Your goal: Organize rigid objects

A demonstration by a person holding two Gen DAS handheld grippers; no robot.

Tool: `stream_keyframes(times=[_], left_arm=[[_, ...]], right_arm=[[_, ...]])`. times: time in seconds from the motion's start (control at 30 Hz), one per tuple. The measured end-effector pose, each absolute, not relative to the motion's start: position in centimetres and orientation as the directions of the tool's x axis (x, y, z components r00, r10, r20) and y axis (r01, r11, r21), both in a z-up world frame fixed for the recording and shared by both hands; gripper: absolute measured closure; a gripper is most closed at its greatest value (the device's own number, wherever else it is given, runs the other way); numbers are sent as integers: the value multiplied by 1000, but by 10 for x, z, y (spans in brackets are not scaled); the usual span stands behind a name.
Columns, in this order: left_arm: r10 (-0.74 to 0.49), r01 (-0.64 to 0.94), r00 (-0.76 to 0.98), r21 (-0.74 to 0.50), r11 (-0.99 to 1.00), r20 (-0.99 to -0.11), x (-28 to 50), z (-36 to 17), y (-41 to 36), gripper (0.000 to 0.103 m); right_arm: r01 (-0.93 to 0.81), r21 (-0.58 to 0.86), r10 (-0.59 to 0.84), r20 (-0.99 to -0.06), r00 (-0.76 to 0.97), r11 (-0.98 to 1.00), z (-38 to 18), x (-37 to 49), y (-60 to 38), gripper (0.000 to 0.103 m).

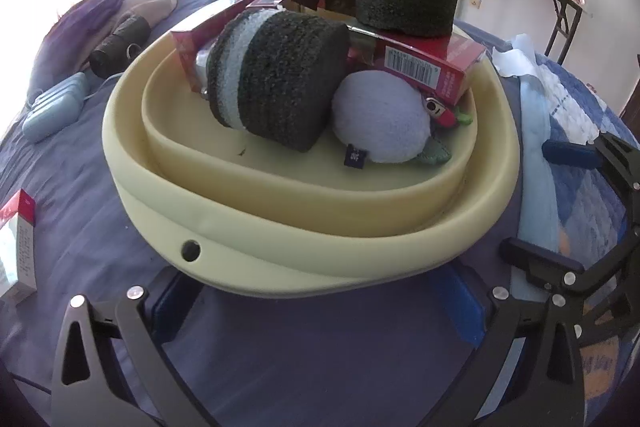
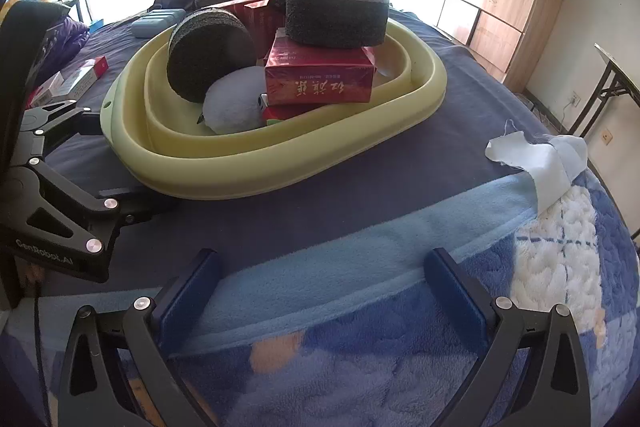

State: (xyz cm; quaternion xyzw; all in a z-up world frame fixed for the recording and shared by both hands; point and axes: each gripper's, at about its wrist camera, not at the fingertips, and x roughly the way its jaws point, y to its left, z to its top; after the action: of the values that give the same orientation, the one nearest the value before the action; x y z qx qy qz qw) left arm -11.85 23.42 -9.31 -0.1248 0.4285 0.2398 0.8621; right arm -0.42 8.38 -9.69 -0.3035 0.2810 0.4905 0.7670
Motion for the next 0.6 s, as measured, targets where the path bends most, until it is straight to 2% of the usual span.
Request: stream_keyframes(times=[0.6], left_arm=[[310,-523,519,-9,852,-797,-119,-94,234,0]], right_arm=[[-923,-189,582,-729,360,334,-97,-4,84,0]])
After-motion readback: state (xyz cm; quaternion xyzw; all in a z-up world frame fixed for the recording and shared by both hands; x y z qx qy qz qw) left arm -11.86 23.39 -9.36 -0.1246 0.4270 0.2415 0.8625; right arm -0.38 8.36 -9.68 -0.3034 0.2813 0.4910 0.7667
